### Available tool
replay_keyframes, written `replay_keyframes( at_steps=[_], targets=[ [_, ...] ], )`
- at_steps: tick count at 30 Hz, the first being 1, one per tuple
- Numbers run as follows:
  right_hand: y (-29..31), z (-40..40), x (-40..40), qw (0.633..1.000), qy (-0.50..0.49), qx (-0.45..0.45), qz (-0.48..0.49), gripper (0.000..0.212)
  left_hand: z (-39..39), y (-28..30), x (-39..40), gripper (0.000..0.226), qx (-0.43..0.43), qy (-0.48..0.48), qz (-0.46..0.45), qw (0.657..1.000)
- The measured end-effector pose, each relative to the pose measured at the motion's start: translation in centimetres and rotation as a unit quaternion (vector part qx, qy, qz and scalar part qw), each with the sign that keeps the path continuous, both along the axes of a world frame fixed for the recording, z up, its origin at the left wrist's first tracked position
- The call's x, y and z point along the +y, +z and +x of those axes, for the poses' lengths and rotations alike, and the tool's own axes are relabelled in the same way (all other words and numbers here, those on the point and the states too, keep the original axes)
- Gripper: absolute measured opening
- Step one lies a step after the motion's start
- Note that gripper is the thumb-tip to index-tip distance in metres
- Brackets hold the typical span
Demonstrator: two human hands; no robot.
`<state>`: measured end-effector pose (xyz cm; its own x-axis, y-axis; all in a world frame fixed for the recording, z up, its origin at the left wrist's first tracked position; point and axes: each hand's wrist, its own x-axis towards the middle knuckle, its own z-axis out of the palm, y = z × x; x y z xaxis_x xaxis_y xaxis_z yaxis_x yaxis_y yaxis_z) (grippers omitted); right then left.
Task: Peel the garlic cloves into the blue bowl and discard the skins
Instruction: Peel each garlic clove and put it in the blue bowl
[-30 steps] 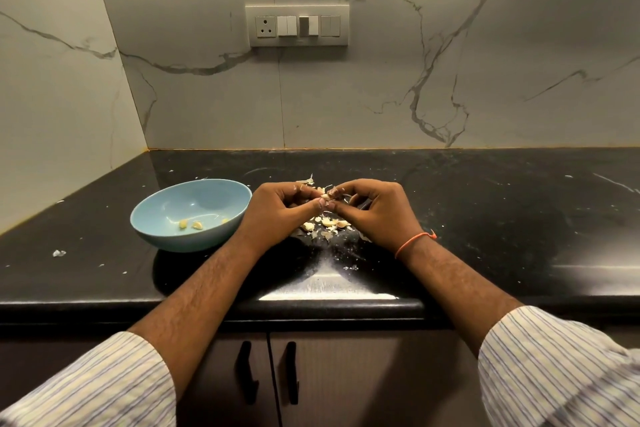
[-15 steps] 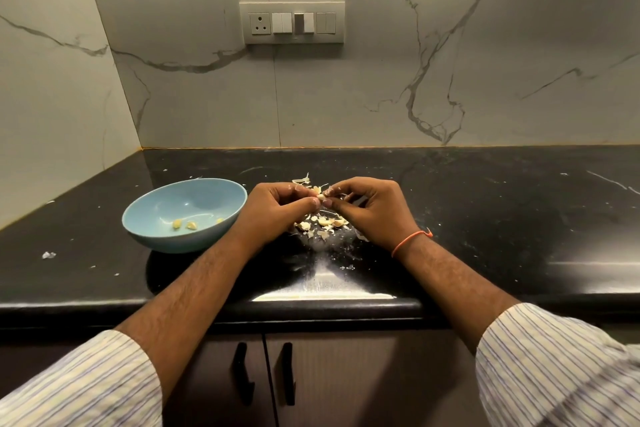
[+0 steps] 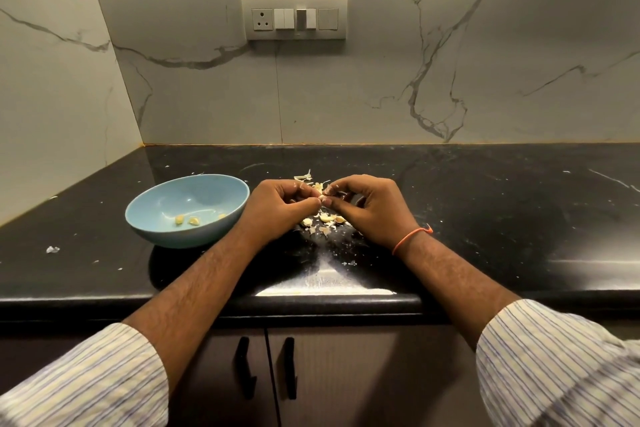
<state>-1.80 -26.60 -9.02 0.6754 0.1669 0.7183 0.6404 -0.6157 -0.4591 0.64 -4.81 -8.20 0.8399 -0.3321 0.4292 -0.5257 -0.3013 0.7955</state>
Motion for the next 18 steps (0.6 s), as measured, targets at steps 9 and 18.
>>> replay_keyframes(
  at_steps=[9,18],
  targets=[
    [-0.03,0.12,0.36,0.998,0.020,0.060,0.011,0.019,-0.17,-0.15,0.10,0.004,-0.025,0.000,0.011,1.000],
    [0.09,-0.18,0.59,0.997,0.023,0.075,0.003,0.016,0.03,-0.32,0.04,0.002,-0.061,0.020,0.032,0.997]
  ],
)
